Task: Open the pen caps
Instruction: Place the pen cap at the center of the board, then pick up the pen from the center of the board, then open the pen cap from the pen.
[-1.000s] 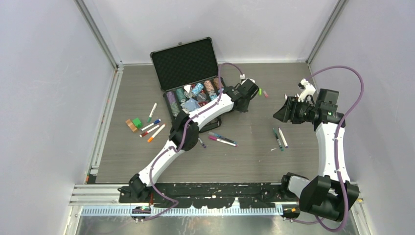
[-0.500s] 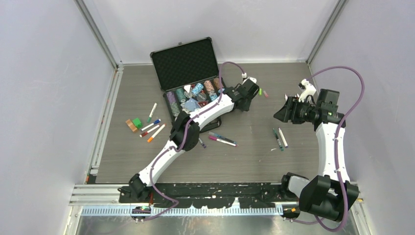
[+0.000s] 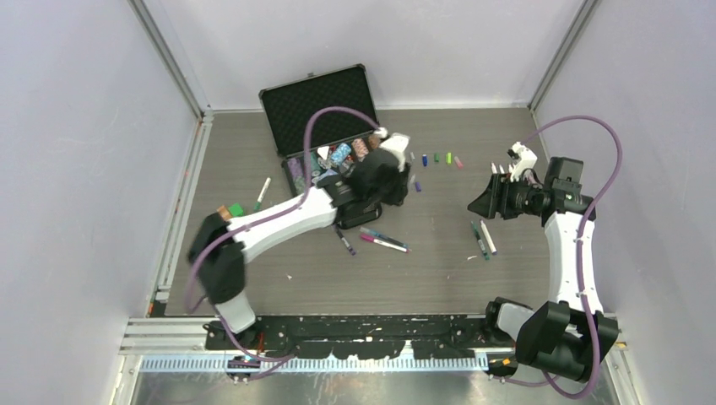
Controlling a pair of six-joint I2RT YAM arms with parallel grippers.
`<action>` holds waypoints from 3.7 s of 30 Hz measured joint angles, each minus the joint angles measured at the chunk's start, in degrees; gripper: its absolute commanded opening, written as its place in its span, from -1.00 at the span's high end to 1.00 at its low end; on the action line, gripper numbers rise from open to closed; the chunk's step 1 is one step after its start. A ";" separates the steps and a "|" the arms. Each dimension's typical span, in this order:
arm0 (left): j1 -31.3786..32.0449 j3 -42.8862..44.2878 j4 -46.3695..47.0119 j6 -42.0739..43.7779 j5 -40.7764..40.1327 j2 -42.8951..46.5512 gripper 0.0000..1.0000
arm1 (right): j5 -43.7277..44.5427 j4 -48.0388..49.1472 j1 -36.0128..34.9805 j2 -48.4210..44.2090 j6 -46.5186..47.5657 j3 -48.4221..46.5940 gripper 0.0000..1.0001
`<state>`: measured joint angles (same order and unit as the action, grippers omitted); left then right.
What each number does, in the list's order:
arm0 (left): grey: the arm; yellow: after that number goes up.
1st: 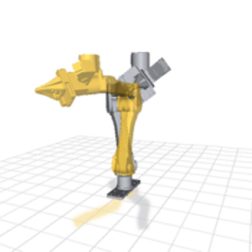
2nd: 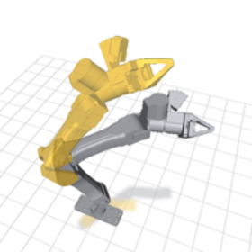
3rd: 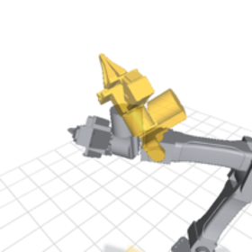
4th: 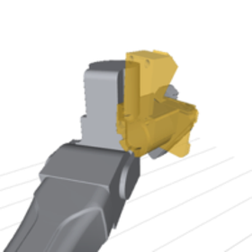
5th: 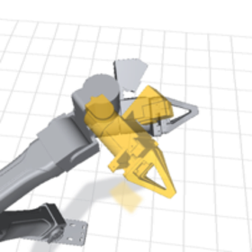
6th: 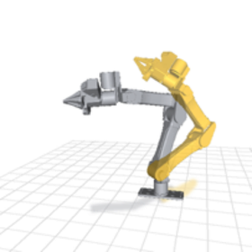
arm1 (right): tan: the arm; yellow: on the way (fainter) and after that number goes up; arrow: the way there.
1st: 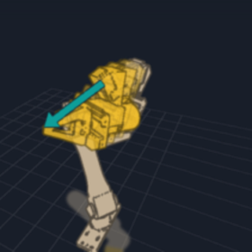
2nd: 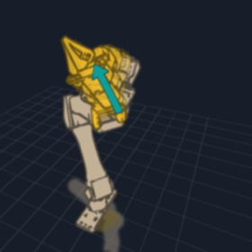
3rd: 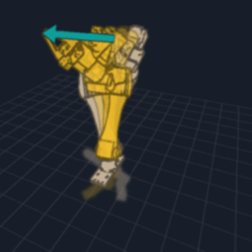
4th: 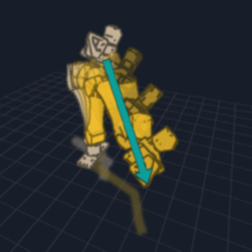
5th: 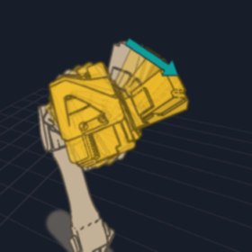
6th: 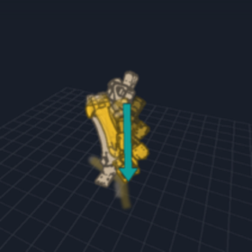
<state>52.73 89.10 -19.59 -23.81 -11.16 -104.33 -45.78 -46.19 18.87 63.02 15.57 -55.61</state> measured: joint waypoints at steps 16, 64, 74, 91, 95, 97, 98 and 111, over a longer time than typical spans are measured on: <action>-0.04 -38.47 -2.43 -24.59 -11.06 26.71 0.16 | -3.28 -1.81 0.00 1.49 2.75 0.35 -0.20; -4.90 -28.50 -13.33 -37.11 -13.18 4.17 0.84 | -3.43 -2.51 0.00 3.02 2.75 0.50 -0.19; -5.25 -35.30 -11.23 -38.36 -12.35 10.54 1.00 | -3.93 -2.80 0.00 3.02 2.75 0.50 -0.19; -5.29 -55.60 -1.64 -32.89 -0.44 45.62 1.00 | -7.58 -2.64 -9.84 2.69 3.58 0.83 -0.20; -5.29 -62.95 8.76 -30.67 4.42 53.90 1.00 | -8.61 -1.05 -20.31 2.34 3.23 0.83 -0.20; -5.29 -64.63 14.25 -29.86 5.97 55.15 1.00 | -9.86 -0.04 -24.83 2.34 2.51 0.83 -0.19; -5.29 -65.70 19.17 -29.49 6.99 55.23 1.00 | -10.75 0.79 -26.62 2.34 1.90 0.85 -0.20; -4.87 -66.05 53.72 -28.94 12.52 40.26 1.00 | -17.77 35.54 -29.29 2.36 -26.40 14.84 -0.16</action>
<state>47.86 23.05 34.13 -52.75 1.37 -64.07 -63.55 -10.66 -10.41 65.39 -10.83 -40.77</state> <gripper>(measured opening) 0.039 0.597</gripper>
